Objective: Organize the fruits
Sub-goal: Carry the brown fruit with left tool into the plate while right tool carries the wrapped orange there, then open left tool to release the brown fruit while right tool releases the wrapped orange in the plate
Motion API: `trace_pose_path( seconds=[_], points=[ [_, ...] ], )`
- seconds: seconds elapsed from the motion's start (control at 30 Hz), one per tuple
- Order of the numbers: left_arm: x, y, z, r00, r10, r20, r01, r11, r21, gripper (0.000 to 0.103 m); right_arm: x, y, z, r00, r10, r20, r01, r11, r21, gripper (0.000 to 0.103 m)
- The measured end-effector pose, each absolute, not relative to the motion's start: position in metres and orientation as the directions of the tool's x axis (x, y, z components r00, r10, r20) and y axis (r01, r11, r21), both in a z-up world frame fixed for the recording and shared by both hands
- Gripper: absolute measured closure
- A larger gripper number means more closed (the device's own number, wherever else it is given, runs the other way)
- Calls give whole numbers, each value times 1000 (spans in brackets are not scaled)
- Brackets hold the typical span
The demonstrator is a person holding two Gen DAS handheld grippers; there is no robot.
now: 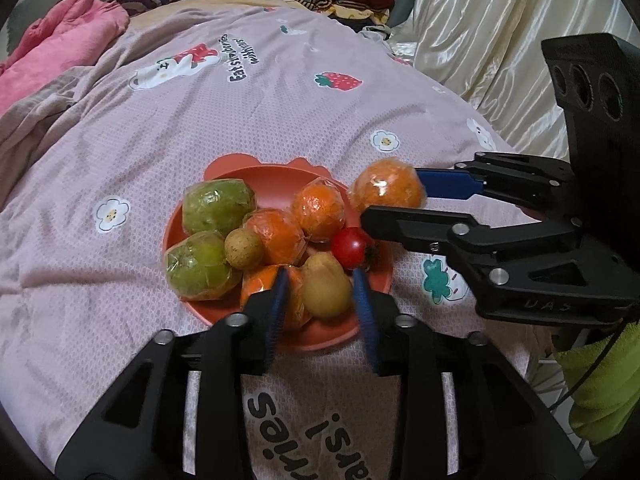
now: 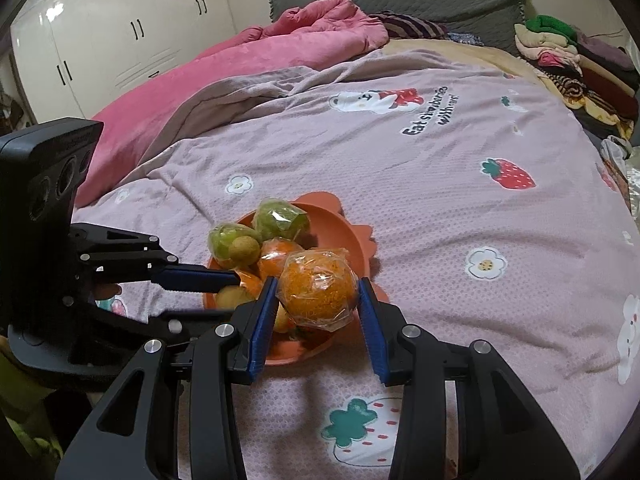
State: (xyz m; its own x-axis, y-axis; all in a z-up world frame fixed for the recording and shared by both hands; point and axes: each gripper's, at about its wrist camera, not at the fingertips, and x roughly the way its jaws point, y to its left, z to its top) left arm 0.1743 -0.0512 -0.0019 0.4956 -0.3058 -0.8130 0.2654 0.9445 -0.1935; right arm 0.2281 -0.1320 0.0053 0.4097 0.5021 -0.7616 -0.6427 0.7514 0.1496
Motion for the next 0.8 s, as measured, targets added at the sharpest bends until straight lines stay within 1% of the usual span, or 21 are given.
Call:
trace_pose_path(
  seconds=[0.4, 0.8],
  points=[
    [168, -49, -2, 500, -293, -815, 267, 947, -177, 72, 238, -119, -3, 340, 524, -781, -658, 726, 201, 64],
    [158, -37, -1, 509, -277, -815, 245, 954, -172, 72, 237, -110, -8, 324, 514, -794, -662, 723, 198, 62]
  ],
)
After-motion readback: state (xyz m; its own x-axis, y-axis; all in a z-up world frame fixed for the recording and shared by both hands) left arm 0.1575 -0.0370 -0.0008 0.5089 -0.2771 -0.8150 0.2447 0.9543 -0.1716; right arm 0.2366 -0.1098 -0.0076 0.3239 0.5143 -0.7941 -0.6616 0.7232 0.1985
